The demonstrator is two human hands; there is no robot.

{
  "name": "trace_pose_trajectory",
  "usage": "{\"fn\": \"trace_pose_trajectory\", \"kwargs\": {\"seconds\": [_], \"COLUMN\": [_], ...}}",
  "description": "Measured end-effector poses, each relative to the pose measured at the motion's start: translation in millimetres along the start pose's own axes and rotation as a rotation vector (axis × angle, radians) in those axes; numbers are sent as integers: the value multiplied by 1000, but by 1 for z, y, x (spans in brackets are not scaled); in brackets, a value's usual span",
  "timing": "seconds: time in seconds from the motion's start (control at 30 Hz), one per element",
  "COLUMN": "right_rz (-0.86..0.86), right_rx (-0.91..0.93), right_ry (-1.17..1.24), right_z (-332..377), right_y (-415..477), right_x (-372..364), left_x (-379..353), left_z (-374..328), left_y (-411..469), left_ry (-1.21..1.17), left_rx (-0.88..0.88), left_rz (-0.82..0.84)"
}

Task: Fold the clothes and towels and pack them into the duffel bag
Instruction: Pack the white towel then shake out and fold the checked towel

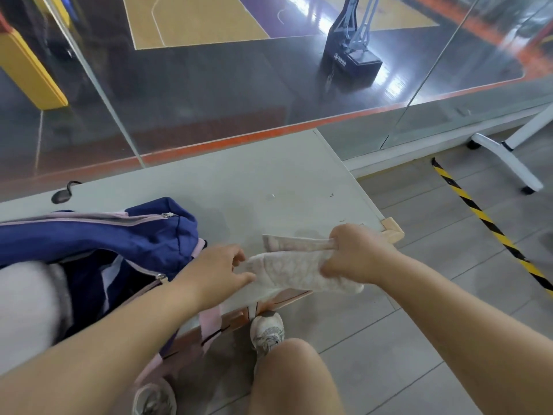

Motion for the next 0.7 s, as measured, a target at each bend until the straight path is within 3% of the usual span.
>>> {"fn": "trace_pose_trajectory", "kwargs": {"seconds": [0.13,0.27,0.43,0.57,0.7], "right_rz": [-218,-366,-473,-433,-408], "right_rx": [50,40,164,286,428], "right_ry": [-171,-23,161,356,393], "right_z": [23,41,86,134,185], "right_y": [-40,-80,-120,-132,-133], "right_x": [37,66,83,75,61], "left_x": [29,57,100,133,160], "left_z": [-14,-3,46,105,147], "left_y": [-53,-111,-166,-196,-210], "left_ry": [153,307,358,552,807], "left_rx": [-163,-265,-181,-80,-30], "left_rz": [-102,-180,-270,-282,-286]}}
Point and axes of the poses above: each hand's wrist, its own y-axis towards the middle knuckle, its own x-axis out of the back of the hand, z = x × y, the point moved 10 cm from there along y, towards the middle knuckle, and after that the axes turned 11 degrees about -y, right-handed, at the moved point
